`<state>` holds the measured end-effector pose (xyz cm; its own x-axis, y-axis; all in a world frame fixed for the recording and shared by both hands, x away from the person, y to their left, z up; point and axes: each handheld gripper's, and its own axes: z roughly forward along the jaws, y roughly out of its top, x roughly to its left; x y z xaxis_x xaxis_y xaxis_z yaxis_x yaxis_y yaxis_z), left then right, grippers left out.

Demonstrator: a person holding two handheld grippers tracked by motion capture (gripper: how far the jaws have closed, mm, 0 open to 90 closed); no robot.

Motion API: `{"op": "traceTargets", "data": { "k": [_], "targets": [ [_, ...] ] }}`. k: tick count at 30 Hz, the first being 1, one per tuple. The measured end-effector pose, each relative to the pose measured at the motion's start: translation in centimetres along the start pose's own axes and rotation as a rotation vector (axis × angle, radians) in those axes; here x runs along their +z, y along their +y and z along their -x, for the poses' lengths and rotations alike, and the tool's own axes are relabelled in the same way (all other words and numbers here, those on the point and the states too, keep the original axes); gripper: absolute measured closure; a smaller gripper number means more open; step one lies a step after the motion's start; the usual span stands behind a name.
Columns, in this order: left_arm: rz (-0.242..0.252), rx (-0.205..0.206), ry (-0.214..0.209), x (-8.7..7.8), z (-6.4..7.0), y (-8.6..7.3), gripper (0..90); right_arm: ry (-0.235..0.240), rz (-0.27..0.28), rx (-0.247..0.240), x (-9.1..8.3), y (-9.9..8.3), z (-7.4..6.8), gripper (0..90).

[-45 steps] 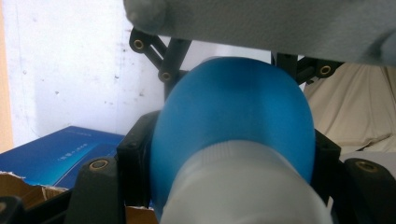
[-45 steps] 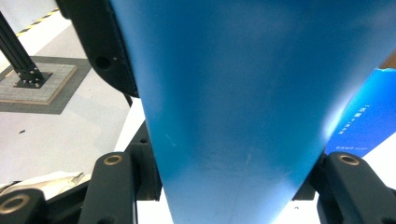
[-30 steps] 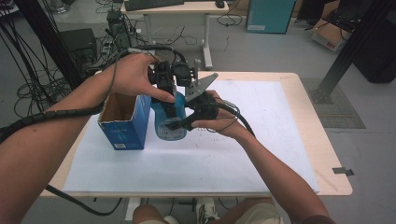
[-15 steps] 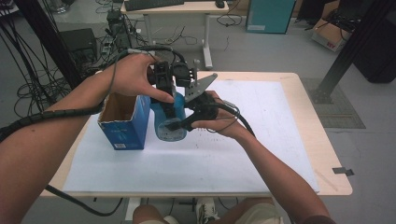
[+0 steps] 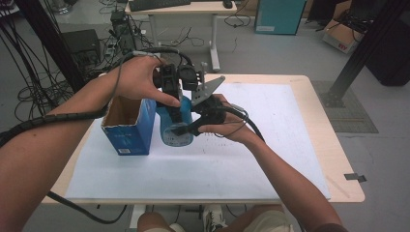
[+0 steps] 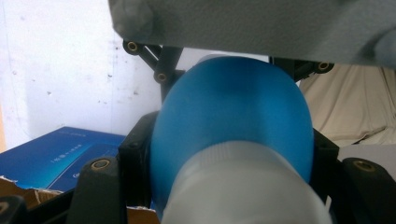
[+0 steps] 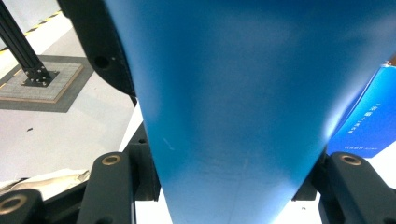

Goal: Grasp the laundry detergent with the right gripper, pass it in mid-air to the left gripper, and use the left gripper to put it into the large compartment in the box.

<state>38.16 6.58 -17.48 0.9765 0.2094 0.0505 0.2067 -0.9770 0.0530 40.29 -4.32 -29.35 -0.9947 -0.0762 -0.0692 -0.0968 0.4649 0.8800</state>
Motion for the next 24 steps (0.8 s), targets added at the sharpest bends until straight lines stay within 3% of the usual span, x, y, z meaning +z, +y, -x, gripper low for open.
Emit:
{"op": "traceTargets", "data": {
  "k": [9, 11, 12, 13, 14, 22, 23, 24],
  "targets": [
    [0.008, 0.000, 0.009, 0.16, 0.15, 0.07, 37.3, 0.010, -0.003, -0.002, -0.03, -0.04, -0.01, 42.3],
    [-0.003, 0.000, -0.027, 0.12, 0.15, 0.18, 37.3, 0.011, -0.004, -0.003, -0.05, -0.03, -0.02, 42.2],
    [-0.005, 0.010, 0.006, 0.02, 0.09, 0.22, 37.3, 0.012, -0.003, -0.002, -0.07, -0.04, -0.03, 42.2],
    [-0.005, 0.010, 0.006, 0.02, 0.09, 0.22, 37.3, 0.012, -0.003, -0.001, -0.09, -0.05, -0.03, 42.2],
    [-0.005, -0.001, -0.031, 0.13, 0.16, 0.22, 37.3, 0.012, -0.005, 0.000, -0.09, -0.05, -0.04, 42.2],
    [-0.008, -0.004, -0.029, 0.07, 0.22, 0.19, 37.3, 0.014, -0.003, -0.002, -0.11, -0.04, -0.05, 42.1],
    [-0.006, 0.002, -0.002, 0.02, 0.19, 0.16, 37.3, 0.015, -0.002, -0.002, -0.10, -0.05, -0.06, 42.0],
    [-0.006, 0.001, -0.005, 0.00, 0.18, 0.15, 37.3, 0.016, -0.002, -0.001, -0.09, -0.05, -0.06, 42.0]
  ]
}}
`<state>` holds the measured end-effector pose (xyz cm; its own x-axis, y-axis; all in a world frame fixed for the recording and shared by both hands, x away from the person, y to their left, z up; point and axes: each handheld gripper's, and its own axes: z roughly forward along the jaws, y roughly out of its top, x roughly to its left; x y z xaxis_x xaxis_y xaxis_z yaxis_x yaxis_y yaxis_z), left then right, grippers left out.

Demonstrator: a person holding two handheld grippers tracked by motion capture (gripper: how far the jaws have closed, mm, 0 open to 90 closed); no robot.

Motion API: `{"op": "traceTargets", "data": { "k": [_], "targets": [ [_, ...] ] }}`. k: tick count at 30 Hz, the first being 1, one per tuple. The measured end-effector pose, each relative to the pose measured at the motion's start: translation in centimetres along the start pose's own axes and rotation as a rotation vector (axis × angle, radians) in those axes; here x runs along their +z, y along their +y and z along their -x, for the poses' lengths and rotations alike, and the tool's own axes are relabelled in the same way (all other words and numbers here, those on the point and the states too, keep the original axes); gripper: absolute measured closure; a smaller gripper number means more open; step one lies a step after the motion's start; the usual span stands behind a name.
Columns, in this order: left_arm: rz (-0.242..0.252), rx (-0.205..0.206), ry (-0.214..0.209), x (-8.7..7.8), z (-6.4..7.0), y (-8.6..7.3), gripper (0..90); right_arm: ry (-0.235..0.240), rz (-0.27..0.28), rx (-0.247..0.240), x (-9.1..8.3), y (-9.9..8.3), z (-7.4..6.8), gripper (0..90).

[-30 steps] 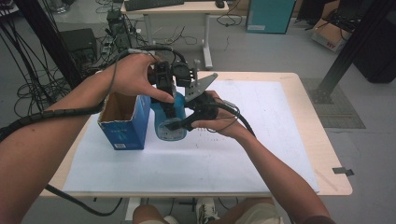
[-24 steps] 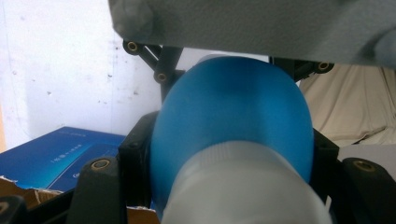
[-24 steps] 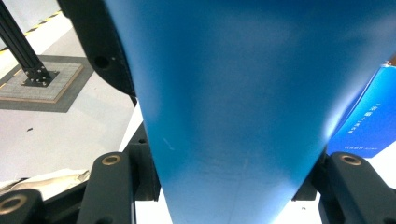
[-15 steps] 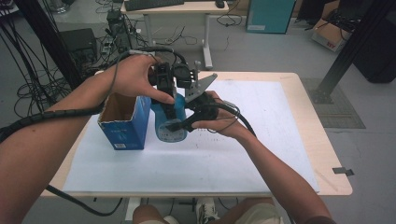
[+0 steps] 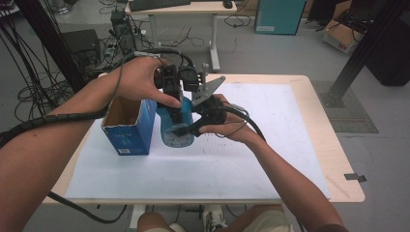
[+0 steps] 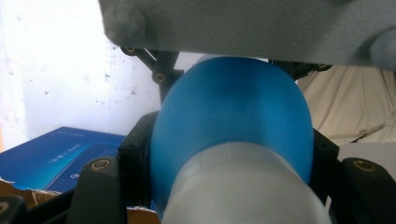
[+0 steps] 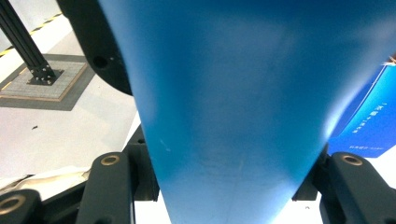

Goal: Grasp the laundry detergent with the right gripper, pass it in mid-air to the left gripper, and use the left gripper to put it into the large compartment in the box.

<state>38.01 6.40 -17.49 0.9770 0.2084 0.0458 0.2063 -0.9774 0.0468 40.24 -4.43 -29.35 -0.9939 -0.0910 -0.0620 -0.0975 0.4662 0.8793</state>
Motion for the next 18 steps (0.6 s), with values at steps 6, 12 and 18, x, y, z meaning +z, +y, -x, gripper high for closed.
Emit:
{"op": "traceTargets", "data": {
  "k": [6, 12, 18],
  "targets": [
    [0.001, -0.002, 0.008, -0.03, 0.10, -0.01, 37.3, 0.000, 0.002, -0.002, -0.04, 0.02, -0.04, 41.9],
    [0.001, 0.016, 0.027, -0.15, 0.01, 0.03, 37.3, -0.001, 0.004, -0.003, -0.10, 0.06, -0.07, 41.8],
    [0.008, -0.001, 0.017, -0.05, 0.20, 0.04, 37.2, -0.003, 0.002, -0.004, -0.15, 0.07, -0.08, 41.8]
  ]
}}
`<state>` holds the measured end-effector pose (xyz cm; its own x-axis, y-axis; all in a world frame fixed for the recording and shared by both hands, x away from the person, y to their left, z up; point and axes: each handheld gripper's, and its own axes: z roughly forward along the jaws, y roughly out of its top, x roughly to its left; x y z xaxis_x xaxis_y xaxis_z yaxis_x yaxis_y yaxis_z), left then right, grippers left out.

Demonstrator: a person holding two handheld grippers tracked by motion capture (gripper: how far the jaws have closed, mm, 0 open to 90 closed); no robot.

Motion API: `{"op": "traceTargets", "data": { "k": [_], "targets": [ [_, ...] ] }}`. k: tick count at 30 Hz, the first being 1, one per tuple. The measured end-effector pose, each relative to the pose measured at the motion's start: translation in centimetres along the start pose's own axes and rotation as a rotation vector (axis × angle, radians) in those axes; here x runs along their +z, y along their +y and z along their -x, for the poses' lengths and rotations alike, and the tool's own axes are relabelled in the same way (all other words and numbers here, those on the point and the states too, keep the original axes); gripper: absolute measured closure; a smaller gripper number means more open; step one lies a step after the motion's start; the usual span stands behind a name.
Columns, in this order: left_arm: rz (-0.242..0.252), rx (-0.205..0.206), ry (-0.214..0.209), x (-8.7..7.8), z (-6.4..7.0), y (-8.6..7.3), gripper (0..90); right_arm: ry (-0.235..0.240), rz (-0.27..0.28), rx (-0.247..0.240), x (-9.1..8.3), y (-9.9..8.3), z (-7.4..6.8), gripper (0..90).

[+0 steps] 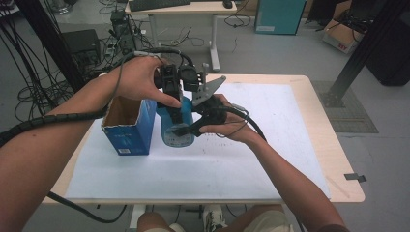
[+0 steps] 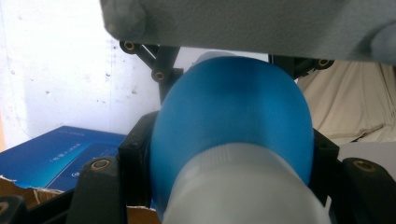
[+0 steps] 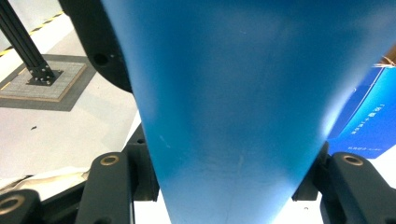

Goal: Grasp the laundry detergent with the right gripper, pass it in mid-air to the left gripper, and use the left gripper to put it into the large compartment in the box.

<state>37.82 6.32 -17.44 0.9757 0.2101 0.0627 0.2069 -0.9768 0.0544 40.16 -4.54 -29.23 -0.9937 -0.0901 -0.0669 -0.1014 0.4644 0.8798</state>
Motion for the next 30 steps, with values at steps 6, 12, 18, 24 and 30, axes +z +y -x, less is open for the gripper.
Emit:
{"op": "traceTargets", "data": {
  "k": [6, 12, 18, 24, 30],
  "targets": [
    [-0.013, 0.001, -0.016, 0.0, -0.1, 0.1, 37.2, 0.002, -0.001, 0.001, 0.0, -0.1, 0.0, 41.4],
    [-0.018, -0.008, -0.003, 0.0, -0.2, -0.1, 37.2, 0.010, 0.009, 0.041, -0.3, -0.1, -0.1, 28.6],
    [0.010, -0.075, -0.009, -0.1, -0.6, -0.5, 37.1, -0.014, -0.046, 0.091, -0.6, -0.7, -0.3, 12.1],
    [-0.028, -0.116, 0.005, -1.1, -1.5, -1.0, 37.1, -0.099, -0.054, 0.195, -2.4, -1.4, -0.1, 3.1],
    [-0.048, -0.182, -0.004, -2.1, -2.4, -1.4, 37.1, -0.206, -0.119, 0.209, -4.7, -2.2, -0.7, 2.1]
  ]
}}
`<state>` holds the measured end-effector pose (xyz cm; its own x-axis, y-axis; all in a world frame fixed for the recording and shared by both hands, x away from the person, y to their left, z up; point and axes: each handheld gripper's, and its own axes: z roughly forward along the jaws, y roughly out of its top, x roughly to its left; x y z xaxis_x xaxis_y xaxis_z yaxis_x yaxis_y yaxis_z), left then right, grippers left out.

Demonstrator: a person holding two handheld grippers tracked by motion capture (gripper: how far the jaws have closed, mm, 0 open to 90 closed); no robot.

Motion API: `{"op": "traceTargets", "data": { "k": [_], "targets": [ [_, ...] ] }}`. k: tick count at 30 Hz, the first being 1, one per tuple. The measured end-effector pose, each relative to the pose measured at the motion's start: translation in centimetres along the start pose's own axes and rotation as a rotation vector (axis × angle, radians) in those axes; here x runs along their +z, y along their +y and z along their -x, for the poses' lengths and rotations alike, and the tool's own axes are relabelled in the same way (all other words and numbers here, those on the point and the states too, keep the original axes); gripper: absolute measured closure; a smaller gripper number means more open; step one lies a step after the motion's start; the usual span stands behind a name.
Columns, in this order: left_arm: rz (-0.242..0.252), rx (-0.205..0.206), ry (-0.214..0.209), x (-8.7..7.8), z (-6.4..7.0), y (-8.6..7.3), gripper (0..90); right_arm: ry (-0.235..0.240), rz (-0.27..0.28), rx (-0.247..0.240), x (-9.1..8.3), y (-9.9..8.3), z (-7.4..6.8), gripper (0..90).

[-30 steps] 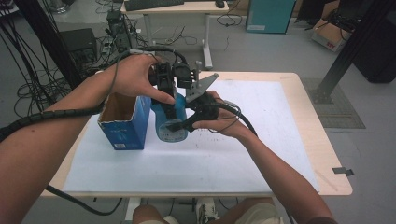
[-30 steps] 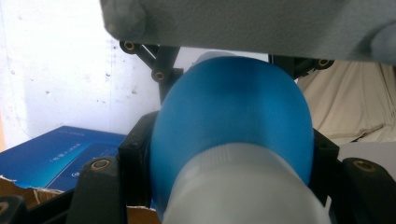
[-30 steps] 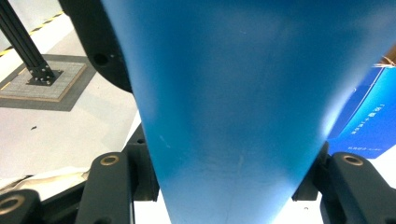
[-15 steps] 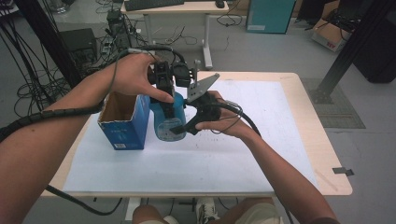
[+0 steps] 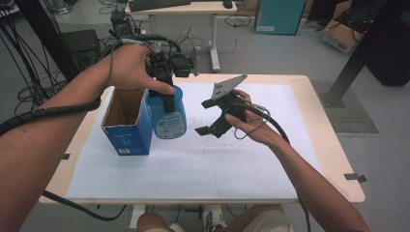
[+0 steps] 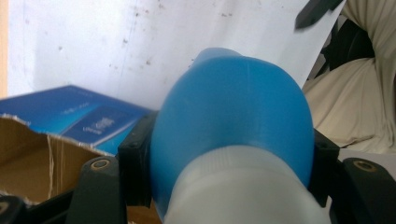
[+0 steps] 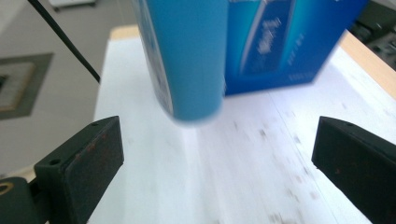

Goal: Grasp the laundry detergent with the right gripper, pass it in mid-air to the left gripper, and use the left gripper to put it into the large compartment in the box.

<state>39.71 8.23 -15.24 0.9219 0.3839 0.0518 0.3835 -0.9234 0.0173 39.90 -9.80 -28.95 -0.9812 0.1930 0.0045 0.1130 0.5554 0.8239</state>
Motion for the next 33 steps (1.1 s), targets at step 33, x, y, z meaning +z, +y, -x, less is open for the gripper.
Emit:
{"op": "traceTargets", "data": {
  "k": [33],
  "targets": [
    [-0.045, -0.580, 0.087, -10.0, -5.3, -7.8, 37.0, -0.309, -0.298, 0.238, -12.3, -4.7, 3.2, 3.6]
  ]
}}
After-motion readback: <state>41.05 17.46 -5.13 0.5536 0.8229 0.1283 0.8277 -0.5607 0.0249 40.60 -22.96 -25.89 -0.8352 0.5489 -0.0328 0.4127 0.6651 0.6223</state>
